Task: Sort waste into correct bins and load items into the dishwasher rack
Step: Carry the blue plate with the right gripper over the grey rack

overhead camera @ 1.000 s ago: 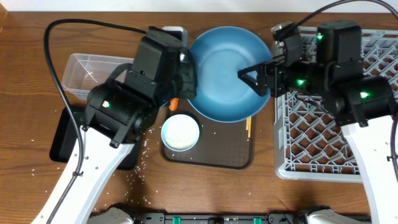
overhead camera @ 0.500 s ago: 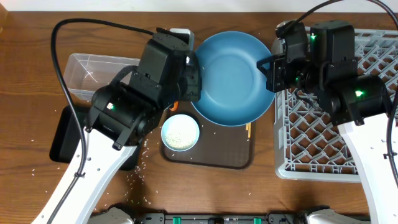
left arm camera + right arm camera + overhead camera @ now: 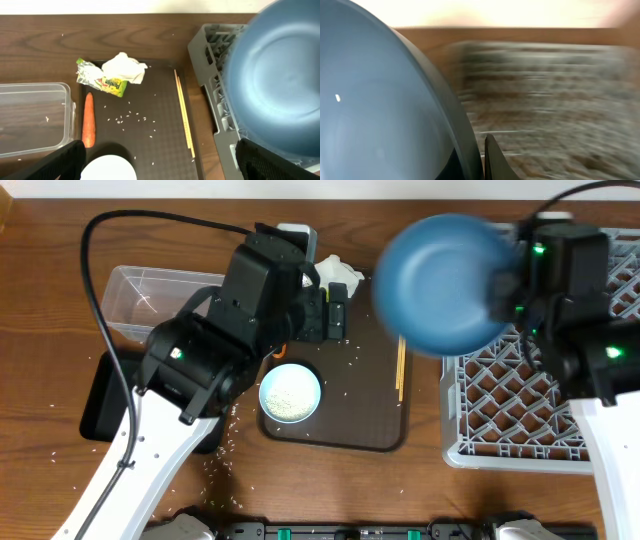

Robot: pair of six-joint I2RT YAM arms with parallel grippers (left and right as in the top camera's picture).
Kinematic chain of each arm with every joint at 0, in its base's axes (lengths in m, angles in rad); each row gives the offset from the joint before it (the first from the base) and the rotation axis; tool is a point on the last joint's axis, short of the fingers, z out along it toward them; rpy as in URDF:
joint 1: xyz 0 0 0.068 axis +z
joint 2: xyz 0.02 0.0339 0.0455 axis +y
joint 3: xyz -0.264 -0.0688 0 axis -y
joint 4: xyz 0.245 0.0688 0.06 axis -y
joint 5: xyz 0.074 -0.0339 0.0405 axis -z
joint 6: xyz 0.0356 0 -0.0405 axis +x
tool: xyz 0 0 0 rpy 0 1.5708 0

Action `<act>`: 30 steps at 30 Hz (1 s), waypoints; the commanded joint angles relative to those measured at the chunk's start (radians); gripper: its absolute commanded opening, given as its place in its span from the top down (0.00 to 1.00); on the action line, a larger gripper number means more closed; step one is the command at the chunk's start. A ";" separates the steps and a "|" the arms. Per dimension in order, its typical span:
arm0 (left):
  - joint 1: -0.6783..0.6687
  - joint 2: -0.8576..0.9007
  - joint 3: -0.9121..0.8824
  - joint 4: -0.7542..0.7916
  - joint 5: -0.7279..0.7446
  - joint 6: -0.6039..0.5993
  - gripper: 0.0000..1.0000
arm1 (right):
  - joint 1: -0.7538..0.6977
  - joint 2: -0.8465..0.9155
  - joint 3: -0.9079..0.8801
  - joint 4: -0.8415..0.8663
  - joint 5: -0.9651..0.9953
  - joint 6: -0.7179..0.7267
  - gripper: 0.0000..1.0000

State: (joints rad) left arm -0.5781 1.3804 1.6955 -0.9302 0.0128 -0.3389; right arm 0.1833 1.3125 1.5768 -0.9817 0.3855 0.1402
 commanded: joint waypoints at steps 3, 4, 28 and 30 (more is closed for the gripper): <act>-0.001 -0.040 0.010 0.004 0.002 0.010 0.02 | -0.078 0.004 0.005 0.029 0.755 -0.010 0.99; -0.001 -0.041 0.010 0.004 0.002 0.010 0.01 | -0.098 0.013 0.005 0.036 0.776 -0.021 0.99; -0.001 -0.043 0.010 -0.069 0.003 0.018 0.02 | -0.373 0.322 0.005 0.502 0.610 -0.917 0.99; -0.001 -0.043 0.010 -0.071 0.003 0.018 0.02 | -0.373 0.325 0.005 0.483 0.585 -0.930 0.99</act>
State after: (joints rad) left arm -0.5781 1.3479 1.6955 -0.9955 0.0166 -0.3355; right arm -0.1978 1.6299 1.5696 -0.4900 1.0187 -0.6941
